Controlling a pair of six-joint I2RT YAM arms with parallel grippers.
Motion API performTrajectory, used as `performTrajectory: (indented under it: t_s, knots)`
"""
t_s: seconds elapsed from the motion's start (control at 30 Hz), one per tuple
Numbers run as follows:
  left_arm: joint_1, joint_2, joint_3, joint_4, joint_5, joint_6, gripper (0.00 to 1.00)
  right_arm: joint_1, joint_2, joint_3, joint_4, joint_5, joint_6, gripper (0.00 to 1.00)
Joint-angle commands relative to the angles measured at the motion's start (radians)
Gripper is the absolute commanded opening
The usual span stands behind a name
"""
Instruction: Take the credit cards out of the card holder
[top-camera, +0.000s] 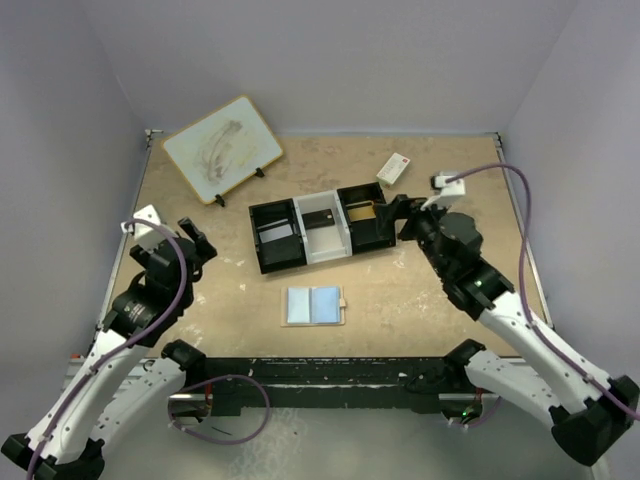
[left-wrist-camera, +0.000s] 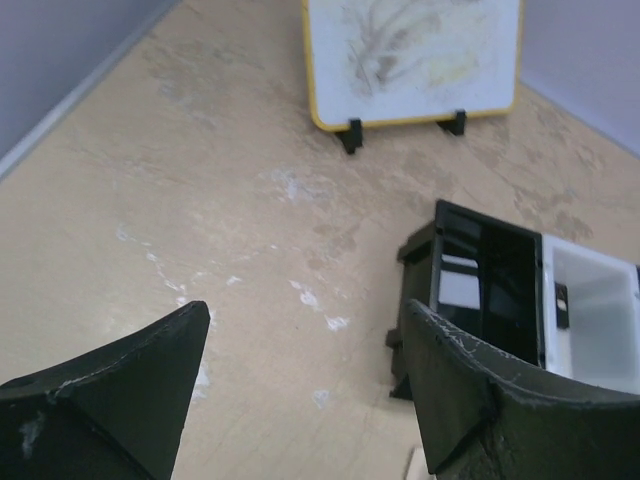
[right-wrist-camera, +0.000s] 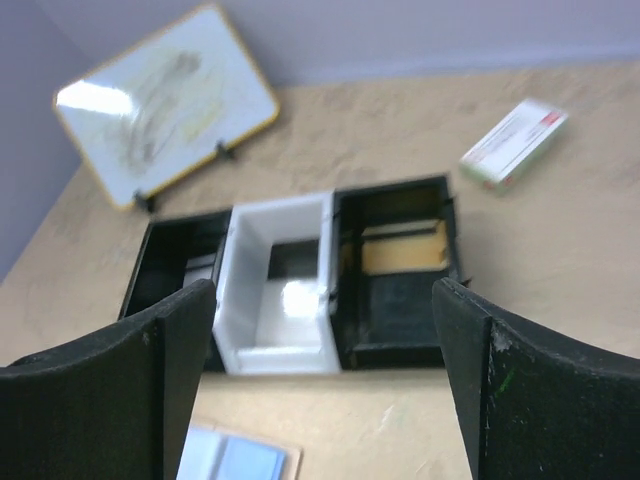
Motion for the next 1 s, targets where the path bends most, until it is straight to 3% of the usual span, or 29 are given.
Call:
performTrajectory:
  t_s: [0.0, 0.13, 0.2, 0.3, 0.4, 0.6, 0.77, 0.97]
  knots:
    - [0.002, 0.036, 0.008, 0.004, 0.315, -0.032, 0.76, 0.038, 0.142, -0.048, -0.043, -0.242, 0.155, 0.89]
    - [0.003, 0.065, -0.105, 0.152, 0.691, -0.063, 0.76, 0.111, 0.171, -0.175, 0.029, -0.292, 0.312, 0.82]
    - [0.003, 0.08, -0.196, 0.294, 0.871, -0.117, 0.68, 0.145, 0.174, -0.227, 0.063, -0.317, 0.37, 0.78]
    - [0.0, 0.119, -0.319, 0.501, 1.03, -0.216, 0.64, 0.159, 0.202, -0.333, 0.22, -0.436, 0.469, 0.65]
    - [-0.036, 0.18, -0.37, 0.561, 1.028, -0.239, 0.63, 0.168, 0.258, -0.421, 0.374, -0.531, 0.523, 0.59]
    - [-0.22, 0.306, -0.366, 0.582, 0.852, -0.242, 0.63, 0.175, 0.362, -0.449, 0.506, -0.599, 0.552, 0.53]
    - [-0.241, 0.374, -0.371, 0.572, 0.769, -0.236, 0.63, 0.177, 0.449, -0.457, 0.554, -0.607, 0.598, 0.47]
    - [-0.254, 0.445, -0.378, 0.609, 0.786, -0.224, 0.62, 0.177, 0.533, -0.469, 0.581, -0.606, 0.627, 0.41]
